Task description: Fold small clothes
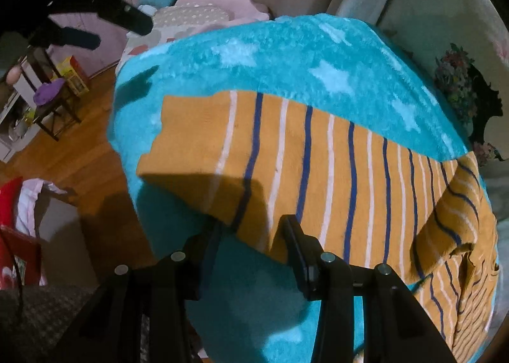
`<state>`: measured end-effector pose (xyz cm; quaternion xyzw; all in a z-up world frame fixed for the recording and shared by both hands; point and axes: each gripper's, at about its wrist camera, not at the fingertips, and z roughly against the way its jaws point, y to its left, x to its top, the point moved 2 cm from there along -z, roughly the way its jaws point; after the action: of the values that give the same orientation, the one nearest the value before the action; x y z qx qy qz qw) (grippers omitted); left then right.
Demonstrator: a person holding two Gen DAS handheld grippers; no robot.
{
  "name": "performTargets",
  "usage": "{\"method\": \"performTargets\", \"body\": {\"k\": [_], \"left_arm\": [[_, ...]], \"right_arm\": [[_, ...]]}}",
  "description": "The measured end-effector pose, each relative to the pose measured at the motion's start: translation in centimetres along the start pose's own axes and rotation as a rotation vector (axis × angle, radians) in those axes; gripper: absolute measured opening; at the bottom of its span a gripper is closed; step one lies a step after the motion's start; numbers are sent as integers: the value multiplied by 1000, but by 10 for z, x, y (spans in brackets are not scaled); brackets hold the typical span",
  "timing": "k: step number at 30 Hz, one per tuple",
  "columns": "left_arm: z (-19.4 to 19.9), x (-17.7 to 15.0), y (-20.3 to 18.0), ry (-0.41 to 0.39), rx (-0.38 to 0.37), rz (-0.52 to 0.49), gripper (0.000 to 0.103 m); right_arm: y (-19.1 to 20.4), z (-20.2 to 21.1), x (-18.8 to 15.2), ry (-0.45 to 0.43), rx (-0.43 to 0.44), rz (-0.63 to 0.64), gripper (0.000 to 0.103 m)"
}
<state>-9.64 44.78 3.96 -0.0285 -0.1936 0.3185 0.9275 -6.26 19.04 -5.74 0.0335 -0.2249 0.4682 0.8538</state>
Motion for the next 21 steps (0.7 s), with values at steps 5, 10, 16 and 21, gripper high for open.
{"method": "performTargets", "body": {"k": [5, 10, 16, 21], "left_arm": [[-2, 3, 3, 9, -14, 3, 84], [-4, 5, 4, 8, -14, 4, 84], [-6, 14, 3, 1, -15, 0, 84], [-8, 20, -25, -4, -45, -58, 84]], "right_arm": [[13, -6, 14, -29, -78, 22, 45], [19, -11, 28, -46, -68, 11, 18], [-27, 12, 49, -87, 82, -256, 10], [-109, 65, 51, -228, 161, -567, 10]]}}
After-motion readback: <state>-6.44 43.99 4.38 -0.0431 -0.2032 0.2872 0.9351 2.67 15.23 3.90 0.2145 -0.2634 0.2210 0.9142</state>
